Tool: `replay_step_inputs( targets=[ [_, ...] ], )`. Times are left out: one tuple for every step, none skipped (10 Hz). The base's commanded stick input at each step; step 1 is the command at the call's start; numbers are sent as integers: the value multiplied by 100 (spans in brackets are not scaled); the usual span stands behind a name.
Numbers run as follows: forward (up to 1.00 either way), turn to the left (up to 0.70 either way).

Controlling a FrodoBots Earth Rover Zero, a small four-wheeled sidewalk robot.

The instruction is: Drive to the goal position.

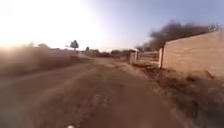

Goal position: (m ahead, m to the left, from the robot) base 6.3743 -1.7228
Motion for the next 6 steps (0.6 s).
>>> replay_step_inputs(
  targets=[
    [70, 0],
    [70, 0],
    [70, -8],
    [70, -33],
    [70, -26],
    [70, -17]
  ],
)
